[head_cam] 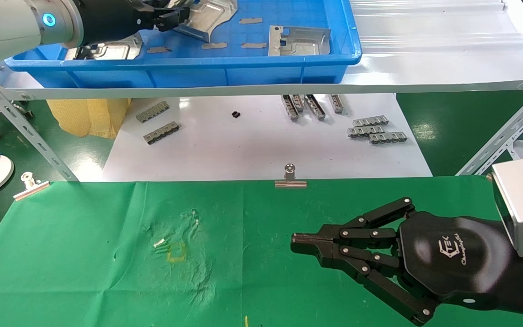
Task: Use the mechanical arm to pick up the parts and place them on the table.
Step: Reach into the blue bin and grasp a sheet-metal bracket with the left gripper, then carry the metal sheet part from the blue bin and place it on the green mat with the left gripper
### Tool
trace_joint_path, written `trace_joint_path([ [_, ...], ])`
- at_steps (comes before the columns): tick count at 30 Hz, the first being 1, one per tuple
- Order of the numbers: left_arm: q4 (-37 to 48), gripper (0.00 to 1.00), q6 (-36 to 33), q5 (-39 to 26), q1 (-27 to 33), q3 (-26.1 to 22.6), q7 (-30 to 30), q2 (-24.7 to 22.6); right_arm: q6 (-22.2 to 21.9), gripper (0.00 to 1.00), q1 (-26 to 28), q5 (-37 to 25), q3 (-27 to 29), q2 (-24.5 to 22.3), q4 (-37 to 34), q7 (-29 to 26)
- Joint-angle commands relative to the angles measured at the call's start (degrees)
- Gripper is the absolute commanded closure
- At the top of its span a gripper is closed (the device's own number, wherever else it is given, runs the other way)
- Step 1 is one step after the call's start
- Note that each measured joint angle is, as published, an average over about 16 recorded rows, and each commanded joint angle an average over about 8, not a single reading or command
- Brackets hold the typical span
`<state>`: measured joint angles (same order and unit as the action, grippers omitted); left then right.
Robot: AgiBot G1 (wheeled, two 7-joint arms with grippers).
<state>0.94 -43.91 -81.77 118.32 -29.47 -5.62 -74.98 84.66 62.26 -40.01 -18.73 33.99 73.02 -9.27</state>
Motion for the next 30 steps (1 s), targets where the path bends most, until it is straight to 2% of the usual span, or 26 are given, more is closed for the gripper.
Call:
trace_joint_path([
  [1, -0.16, 1.00, 0.10, -0.27, -0.01, -0.18, -0.25, -0.04, 0.00, 0.32, 0.00, 0.00, 0.00, 0.00, 0.00, 0.00],
  [3, -0.32, 1.00, 0.39, -0.52, -0.10, -0.36, -0.25, -0.06, 0.00, 0.07, 0.00, 0.00, -0.01, 0.00, 0.00, 0.00],
  [4, -0.39, 1.00, 0.54, -0.63, -0.14, -0.44, -0.24, -0.07, 0.00, 0.00, 0.00, 0.01, -0.01, 0.00, 0.00, 0.00],
  [14, -1.84, 1.00, 1.82, 0.37, 0.13, 0.26, 0.39, 0.45, -0.01, 0.00, 0.01, 0.02, -0.02, -0.01, 0.00, 0.01],
  [20, -3.49, 1.00, 0.03, 2.64, 1.04, 1.83, 2.90, 1.73, -0.01, 0.00, 0.01, 0.02, -0.03, -0.01, 0.00, 0.02],
  [25, -4.17, 1.00, -4.77, 4.36, 1.30, 2.99, 6.03, 3.97, -0.02, 0.00, 0.01, 0.03, -0.04, -0.02, 0.00, 0.02],
  [30, -4.88, 1.00, -13.69, 5.42, 0.95, 3.60, 10.44, 7.29, -0.02, 0.00, 0.01, 0.03, -0.05, -0.02, 0.00, 0.02],
])
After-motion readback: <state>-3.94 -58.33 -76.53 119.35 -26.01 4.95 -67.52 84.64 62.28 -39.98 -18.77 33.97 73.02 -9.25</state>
